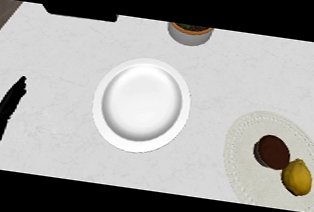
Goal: Pick the cupcake from the placemat and place it in the plate
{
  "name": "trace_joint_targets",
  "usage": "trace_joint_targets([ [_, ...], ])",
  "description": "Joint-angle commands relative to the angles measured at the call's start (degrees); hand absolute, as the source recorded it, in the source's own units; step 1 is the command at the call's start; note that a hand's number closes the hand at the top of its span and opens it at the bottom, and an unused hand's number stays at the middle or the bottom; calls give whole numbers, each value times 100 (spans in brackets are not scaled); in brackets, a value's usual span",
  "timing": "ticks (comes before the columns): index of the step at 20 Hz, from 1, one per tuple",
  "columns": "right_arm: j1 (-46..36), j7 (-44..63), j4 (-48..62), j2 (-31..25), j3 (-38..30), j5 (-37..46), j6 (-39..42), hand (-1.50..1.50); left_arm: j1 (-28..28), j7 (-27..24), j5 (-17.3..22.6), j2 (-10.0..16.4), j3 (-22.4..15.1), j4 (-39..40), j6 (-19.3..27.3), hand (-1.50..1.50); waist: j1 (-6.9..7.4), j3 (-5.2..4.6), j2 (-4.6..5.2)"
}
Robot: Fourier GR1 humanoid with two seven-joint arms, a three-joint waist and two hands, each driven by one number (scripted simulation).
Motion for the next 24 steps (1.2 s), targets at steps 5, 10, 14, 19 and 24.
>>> trace_joint_targets([
  [5, -515, 1607, 228, -1220, -21, 455, 284, -150, -71, 79, -287, -294, -170, 10, 125, 0, 89, -3, 22],
  [10, -836, 1916, 623, -1347, 543, 994, 747, -150, 122, 82, -327, -262, -72, -160, 68, 0, 133, 3, 16],
  [14, -1505, 2499, 815, -1257, 925, 1198, 963, -150, -130, 216, -239, -174, 140, -34, -210, 0, 102, 2, 15],
  [19, -2000, 2389, 1701, -1285, 1424, 1993, 1441, -150, -48, 322, -372, -339, 27, -196, -163, 0, 152, 5, 25],
  [24, -2132, 2042, 2150, -1211, 1414, 2407, 2113, -150, 18, 275, -446, -396, 223, -314, -215, 0, 88, 5, 9],
])
